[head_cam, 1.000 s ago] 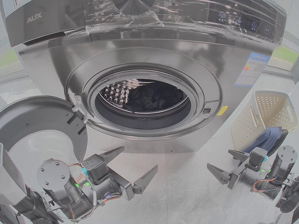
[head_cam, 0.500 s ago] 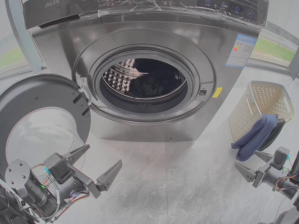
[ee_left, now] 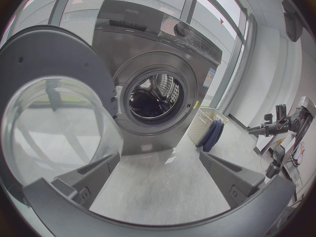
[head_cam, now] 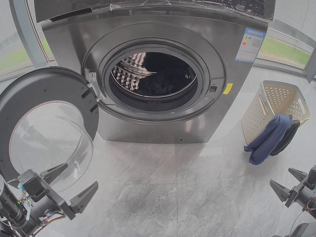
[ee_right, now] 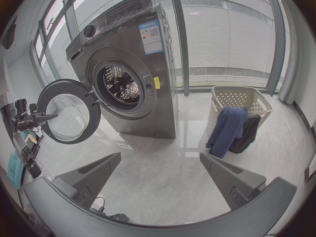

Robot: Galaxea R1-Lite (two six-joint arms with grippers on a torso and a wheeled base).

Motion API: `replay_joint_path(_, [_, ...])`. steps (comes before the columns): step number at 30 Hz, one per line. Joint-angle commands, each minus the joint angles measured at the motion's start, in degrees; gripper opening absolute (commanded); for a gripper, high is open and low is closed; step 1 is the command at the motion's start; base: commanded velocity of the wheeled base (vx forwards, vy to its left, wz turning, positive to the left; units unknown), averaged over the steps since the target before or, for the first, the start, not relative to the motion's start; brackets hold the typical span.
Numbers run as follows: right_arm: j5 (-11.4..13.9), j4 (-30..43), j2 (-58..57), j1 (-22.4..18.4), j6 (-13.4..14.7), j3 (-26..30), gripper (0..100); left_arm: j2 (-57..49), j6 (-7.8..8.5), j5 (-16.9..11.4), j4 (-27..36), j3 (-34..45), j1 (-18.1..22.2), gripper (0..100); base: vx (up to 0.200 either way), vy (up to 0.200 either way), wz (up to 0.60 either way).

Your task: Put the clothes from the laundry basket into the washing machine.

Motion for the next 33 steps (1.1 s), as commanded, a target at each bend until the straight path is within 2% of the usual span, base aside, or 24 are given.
replay_joint_path(1, [0.09, 13.88, -22.69, -9.29, -2.14, 0.99, 100, -25.56, -0.26, -0.41, 19.54, 0.99, 5.59, 100, 0.0, -0.2, 0.0])
replay_joint_path(2, [0.44, 18.1, -27.87, -12.1, -3.19, 0.9, 100, -31.62, -0.17, -1.29, 24.99, 0.99, 8.84, 100, 0.0, -0.2, 0.0])
replay_joint_path(3, [0.44, 18.89, -28.66, -12.46, -3.28, 0.9, 100, -32.5, -0.08, -1.46, 25.78, 0.99, 9.37, 100, 0.0, 0.0, 0.0])
replay_joint_path(4, [1.14, 22.84, -32.79, -14.65, -3.81, 0.81, 100, -37.25, -0.08, -3.22, 30.09, 0.99, 12.53, 100, 0.0, 0.0, 0.0])
replay_joint_path(6, [1.5, 24.95, -34.81, -15.8, -3.9, 0.9, 100, -39.71, -0.17, -4.54, 32.11, 0.99, 14.64, 100, 0.0, 0.0, 0.0])
replay_joint_path(9, [3.52, 34.36, -43.25, -18.7, -4.16, 0.55, 100, -48.59, -0.43, -9.73, 38.61, 0.99, 20.79, 100, 0.0, 0.0, 0.0])
replay_joint_path(11, [4.57, 36.82, -45.27, -19.75, -4.42, -0.24, 100, -50.87, -0.17, -10.96, 41.16, 0.99, 22.9, 100, 0.0, 0.0, 0.0])
replay_joint_path(12, [5.01, 38.4, -46.42, -22.3, -4.86, -0.86, 100, -54.12, 0.36, -12.45, 45.12, 0.99, 25.71, 100, 0.0, 0.0, 0.0])
replay_joint_path(14, [5.1, 38.05, -46.59, -24.06, -4.78, -0.77, 100, -57.9, 1.68, -14.56, 50.48, 0.99, 29.23, 100, 0.0, 0.0, 0.0])
replay_joint_path(15, [5.1, 38.05, -46.59, -24.06, -4.78, -0.77, 100, -57.9, 1.68, -14.56, 50.48, 0.99, 29.23, 100, 0.0, 0.0, 0.0])
replay_joint_path(16, [5.01, 37.69, -46.68, -23.79, -4.78, -0.59, 100, -60.72, 4.05, -16.49, 55.13, 0.99, 32.48, 100, 0.0, 0.0, 0.0])
replay_joint_path(19, [5.1, 37.61, -46.77, -23.62, -4.78, -0.59, 100, -60.89, 4.31, -17.37, 55.75, 0.99, 35.64, 100, 0.0, 0.0, 0.0])
replay_joint_path(21, [5.36, 37.69, -47.3, -23.53, -4.86, -0.59, 100, -62.21, 4.05, -18.87, 55.75, 0.99, 40.21, 100, 0.0, 0.0, 0.0])
replay_joint_path(22, [5.36, 37.69, -47.56, -23.44, -4.86, -0.59, 100, -63.88, 3.96, -20.89, 55.66, 0.99, 42.41, 100, 0.0, 0.0, 0.0])
replay_joint_path(23, [5.36, 37.69, -48.09, -23.35, -4.86, -0.59, 100, -64.94, 4.75, -23.35, 55.49, 0.99, 42.59, 100, 0.0, 0.0, 0.0])
replay_joint_path(24, [5.45, 37.61, -48.35, -23.18, -4.86, -0.51, 100, -65.55, 3.79, -23.17, 55.75, 0.99, 41.53, 100, 0.0, 0.0, 0.0])
replay_joint_path(25, [5.45, 37.61, -48.35, -23.18, -4.86, -0.51, 100, -65.55, 3.61, -22.73, 55.75, 0.99, 41.09, 100, 0.0, 0.0, 0.0])
replay_joint_path(26, [5.54, 37.61, -48.35, -23.09, -4.86, -0.51, 100, -65.73, 3.08, -19.75, 56.1, 0.9, 41.01, 100, 0.0, 0.0, 0.0])
replay_joint_path(27, [5.54, 37.61, -48.35, -23.09, -4.86, -0.51, 100, -65.81, 2.82, -17.99, 56.01, 0.99, 41.09, 100, 0.0, 0.0, 0.0])
replay_joint_path(28, [5.63, 37.61, -48.35, -23.09, -4.86, -0.51, 100, -65.81, 2.82, -17.72, 55.93, 0.99, 41.09, 100, 0.0, 0.0, 0.0])
replay_joint_path(29, [5.63, 37.61, -48.44, -23.0, -4.86, -0.42, 100, -65.9, 3.79, -16.41, 55.66, 0.99, 41.09, 100, 0.0, 0.0, 0.0])
replay_joint_path(31, [5.63, 37.61, -48.44, -23.0, -4.86, -0.51, 100, -65.9, 3.52, -15.79, 55.66, 0.99, 41.09, 100, 0.0, 0.0, 0.0])
replay_joint_path(32, [5.63, 37.61, -48.44, -23.0, -4.86, -0.51, 100, -65.9, 3.52, -14.74, 55.57, 0.99, 41.09, 100, 0.0, 0.0, 0.0])
replay_joint_path(33, [5.63, 37.69, -48.44, -23.0, -4.86, -0.51, 100, -65.81, 4.05, -11.92, 56.45, 0.99, 41.18, 100, 0.0, 0.0, 0.0])
